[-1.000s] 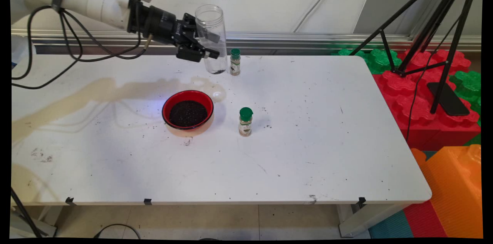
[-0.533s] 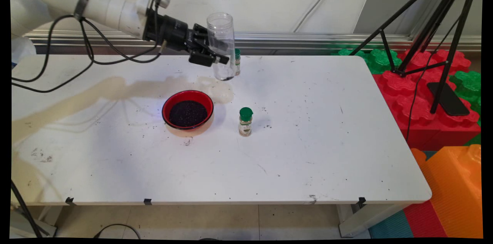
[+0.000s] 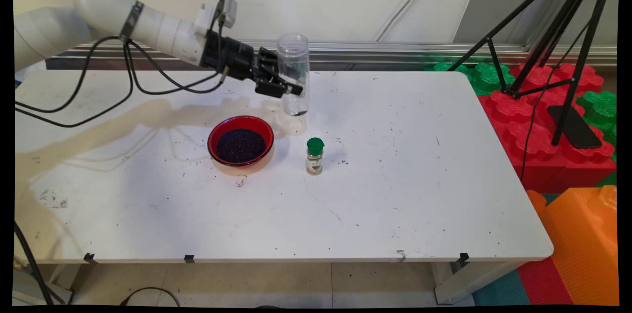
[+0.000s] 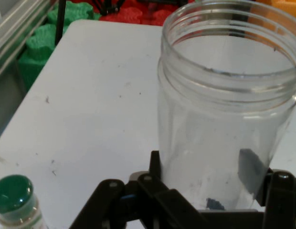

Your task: Place the picked object on the table

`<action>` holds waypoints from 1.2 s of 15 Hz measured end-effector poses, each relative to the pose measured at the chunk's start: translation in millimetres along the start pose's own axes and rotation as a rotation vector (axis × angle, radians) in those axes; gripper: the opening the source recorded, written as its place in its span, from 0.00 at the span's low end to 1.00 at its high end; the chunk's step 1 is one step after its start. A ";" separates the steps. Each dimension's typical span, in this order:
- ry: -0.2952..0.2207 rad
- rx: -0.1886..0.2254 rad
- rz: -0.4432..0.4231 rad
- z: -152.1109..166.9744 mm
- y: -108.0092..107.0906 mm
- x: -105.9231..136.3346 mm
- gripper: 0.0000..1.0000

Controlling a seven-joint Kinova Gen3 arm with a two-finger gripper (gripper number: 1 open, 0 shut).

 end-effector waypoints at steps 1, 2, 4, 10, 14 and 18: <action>-0.002 -0.001 -0.007 4.6 -1.0 -3.5 0.00; -0.004 -0.001 -0.010 7.7 -1.7 -5.8 0.00; -0.007 -0.001 -0.019 14.8 -3.6 -11.2 0.00; -0.014 0.003 -0.040 33.6 -10.4 -24.7 0.00; -0.018 0.005 -0.051 41.9 -13.4 -31.4 0.00; -0.022 0.006 -0.060 48.4 -15.4 -37.3 0.00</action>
